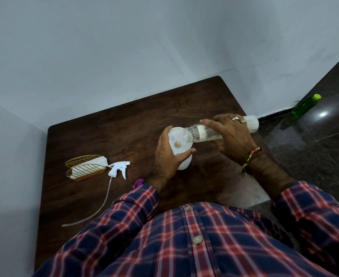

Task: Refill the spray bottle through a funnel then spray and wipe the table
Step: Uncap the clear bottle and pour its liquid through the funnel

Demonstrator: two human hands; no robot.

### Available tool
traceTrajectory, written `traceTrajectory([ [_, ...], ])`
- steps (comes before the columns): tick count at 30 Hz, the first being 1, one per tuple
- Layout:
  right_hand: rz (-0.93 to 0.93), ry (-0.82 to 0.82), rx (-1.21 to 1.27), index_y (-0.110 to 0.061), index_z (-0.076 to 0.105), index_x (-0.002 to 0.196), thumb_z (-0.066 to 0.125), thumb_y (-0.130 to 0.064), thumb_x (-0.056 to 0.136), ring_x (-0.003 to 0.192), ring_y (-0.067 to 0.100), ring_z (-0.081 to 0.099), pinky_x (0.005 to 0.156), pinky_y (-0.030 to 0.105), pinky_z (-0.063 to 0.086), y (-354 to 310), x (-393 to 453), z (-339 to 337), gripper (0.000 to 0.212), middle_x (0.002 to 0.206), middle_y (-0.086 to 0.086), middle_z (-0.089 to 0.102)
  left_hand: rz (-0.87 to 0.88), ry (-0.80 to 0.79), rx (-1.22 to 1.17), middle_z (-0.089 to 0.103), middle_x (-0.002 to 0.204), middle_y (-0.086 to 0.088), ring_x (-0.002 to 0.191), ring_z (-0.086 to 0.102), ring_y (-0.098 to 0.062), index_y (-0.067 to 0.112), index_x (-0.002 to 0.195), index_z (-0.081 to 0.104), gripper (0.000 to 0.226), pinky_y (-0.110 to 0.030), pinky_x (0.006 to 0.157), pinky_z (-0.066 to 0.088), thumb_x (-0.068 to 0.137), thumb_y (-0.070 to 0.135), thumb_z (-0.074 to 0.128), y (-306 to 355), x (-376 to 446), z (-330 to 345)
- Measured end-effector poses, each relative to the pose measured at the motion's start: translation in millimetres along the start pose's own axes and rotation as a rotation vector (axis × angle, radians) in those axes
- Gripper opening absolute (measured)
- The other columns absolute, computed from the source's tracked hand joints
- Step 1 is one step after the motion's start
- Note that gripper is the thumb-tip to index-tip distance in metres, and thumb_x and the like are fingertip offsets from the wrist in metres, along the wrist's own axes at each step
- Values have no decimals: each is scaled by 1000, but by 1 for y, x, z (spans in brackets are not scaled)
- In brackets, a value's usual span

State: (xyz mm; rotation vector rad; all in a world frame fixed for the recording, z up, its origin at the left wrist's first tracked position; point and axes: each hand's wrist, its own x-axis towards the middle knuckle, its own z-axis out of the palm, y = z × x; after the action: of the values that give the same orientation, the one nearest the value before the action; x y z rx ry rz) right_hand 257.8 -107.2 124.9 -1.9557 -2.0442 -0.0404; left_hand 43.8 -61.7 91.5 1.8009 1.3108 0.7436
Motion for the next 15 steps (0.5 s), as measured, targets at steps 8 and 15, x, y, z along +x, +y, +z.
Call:
traceTrajectory([
  [8,-5,2,-9,-30,56,134,77,-15,71,109,31,59,97,52,42,0,0,-1,67,116,6,64,3,21,13,44,144,-2,124,39,-4,17,144,32,97,5,91,26,67,40,86,-2,0,0],
  [15,-6,5,-10,-30,56,133,78,-15,71,108,31,60,97,53,42,-1,0,-1,67,115,7,64,3,13,17,44,144,-3,128,42,-10,16,144,32,96,2,94,25,68,39,85,-1,0,0],
])
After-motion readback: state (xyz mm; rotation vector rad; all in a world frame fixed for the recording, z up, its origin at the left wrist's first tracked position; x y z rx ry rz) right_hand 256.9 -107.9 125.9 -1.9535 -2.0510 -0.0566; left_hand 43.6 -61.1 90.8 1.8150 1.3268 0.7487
